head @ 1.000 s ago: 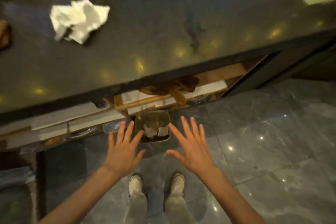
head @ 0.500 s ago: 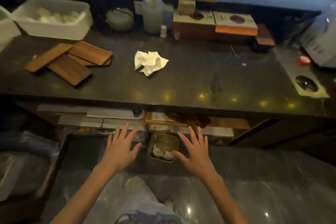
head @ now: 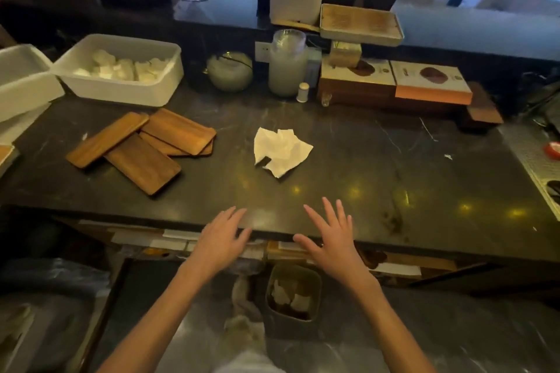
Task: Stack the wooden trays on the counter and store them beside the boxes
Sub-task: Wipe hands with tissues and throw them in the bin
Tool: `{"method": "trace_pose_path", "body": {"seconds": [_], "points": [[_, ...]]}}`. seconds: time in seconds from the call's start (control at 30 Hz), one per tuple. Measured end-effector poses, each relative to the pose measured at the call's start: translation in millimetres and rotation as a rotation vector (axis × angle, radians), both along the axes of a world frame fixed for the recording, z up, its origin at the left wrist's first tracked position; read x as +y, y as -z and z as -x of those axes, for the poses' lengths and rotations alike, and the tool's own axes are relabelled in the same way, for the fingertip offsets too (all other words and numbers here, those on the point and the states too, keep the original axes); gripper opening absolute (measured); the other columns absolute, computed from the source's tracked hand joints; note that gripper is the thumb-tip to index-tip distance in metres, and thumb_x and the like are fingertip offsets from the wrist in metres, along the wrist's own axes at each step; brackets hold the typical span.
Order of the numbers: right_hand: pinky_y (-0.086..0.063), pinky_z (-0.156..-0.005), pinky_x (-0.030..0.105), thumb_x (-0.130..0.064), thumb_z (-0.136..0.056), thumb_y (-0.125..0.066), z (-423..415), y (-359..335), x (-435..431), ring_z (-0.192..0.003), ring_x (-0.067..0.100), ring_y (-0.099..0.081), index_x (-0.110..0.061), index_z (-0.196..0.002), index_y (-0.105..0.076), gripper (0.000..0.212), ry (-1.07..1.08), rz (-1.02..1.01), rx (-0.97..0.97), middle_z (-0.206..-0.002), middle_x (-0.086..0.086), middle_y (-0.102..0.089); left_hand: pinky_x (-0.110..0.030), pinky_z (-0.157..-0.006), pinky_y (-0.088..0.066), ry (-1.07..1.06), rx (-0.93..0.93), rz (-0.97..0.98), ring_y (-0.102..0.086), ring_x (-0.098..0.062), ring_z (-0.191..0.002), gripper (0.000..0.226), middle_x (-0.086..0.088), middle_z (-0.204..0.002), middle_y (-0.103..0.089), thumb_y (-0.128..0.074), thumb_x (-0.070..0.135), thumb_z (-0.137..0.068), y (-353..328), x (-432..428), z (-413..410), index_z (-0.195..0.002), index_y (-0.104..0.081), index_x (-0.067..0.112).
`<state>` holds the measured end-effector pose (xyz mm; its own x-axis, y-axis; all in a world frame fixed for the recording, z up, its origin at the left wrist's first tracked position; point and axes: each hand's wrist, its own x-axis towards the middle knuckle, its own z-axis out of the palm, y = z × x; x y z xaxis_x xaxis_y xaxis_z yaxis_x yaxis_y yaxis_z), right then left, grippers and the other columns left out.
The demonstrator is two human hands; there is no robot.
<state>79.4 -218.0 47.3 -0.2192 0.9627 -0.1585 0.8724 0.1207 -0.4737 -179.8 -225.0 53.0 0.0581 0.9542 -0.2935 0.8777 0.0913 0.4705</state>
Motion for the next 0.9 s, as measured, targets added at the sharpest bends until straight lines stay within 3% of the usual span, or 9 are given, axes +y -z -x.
{"method": "trace_pose_path", "body": {"seconds": [0.13,0.37,0.5,0.6,0.73,0.9], "points": [[0.007,-0.116,0.048,-0.077,-0.081,-0.031,19.5,0.9,66.3,-0.148,0.020,0.018,-0.045,-0.149,-0.019,0.076,0.090,0.044,0.003,-0.164,-0.003,-0.001,-0.037,-0.111,-0.037,0.068,0.002,-0.094,-0.040,-0.014,-0.137,0.051,0.003,-0.149,-0.044,-0.042,0.043,-0.098,-0.7,90.0,19.6,-0.145,-0.039,0.024],[-0.010,-0.120,0.047,-0.055,-0.090,-0.053,64.8,11.5,182.6,-0.150,0.022,-0.010,-0.028,-0.148,-0.033,0.067,0.264,0.101,0.003,-0.157,-0.002,-0.031,-0.035,-0.100,-0.045,0.161,-0.066,-0.149,-0.055,-0.017,-0.122,0.040,0.000,-0.133,-0.059,-0.051,0.033,-0.096,22.1,226.0,26.4,-0.135,-0.051,0.022],[-0.022,-0.119,0.046,-0.043,-0.088,-0.066,89.5,39.3,231.1,-0.148,0.027,-0.016,-0.018,-0.149,-0.028,0.076,0.360,0.161,-0.018,-0.157,0.005,-0.028,-0.035,-0.110,-0.038,0.272,-0.097,-0.065,-0.046,-0.020,-0.131,0.041,-0.002,-0.143,-0.050,-0.051,0.026,-0.097,58.4,289.6,9.9,-0.137,-0.048,0.020],[-0.017,-0.120,0.047,-0.041,-0.086,-0.068,95.0,68.8,250.9,-0.148,0.031,-0.009,-0.019,-0.154,-0.009,0.093,0.378,0.220,-0.056,-0.161,0.008,-0.013,-0.038,-0.116,-0.028,0.358,-0.073,0.025,-0.029,-0.024,-0.142,0.049,-0.006,-0.152,-0.036,-0.050,0.024,-0.096,84.4,325.9,-4.7,-0.144,-0.038,0.020],[-0.014,-0.120,0.047,-0.035,-0.083,-0.072,97.4,97.8,261.5,-0.148,0.031,-0.011,-0.023,-0.154,0.004,0.104,0.344,0.251,-0.086,-0.161,0.005,-0.018,-0.051,-0.115,-0.024,0.431,0.034,0.182,-0.006,-0.030,-0.148,0.064,-0.004,-0.159,-0.018,-0.056,0.033,-0.093,106.3,349.3,-16.0,-0.148,-0.024,0.029],[-0.025,-0.117,0.044,-0.038,-0.081,-0.074,95.2,108.1,263.7,-0.142,0.028,-0.029,-0.028,-0.152,0.007,0.108,0.367,0.195,-0.078,-0.156,0.004,-0.029,-0.048,-0.112,-0.021,0.476,0.152,0.119,-0.008,-0.028,-0.147,0.061,-0.004,-0.156,-0.020,-0.059,0.040,-0.090,122.1,350.9,-17.8,-0.144,-0.030,0.033]]}}
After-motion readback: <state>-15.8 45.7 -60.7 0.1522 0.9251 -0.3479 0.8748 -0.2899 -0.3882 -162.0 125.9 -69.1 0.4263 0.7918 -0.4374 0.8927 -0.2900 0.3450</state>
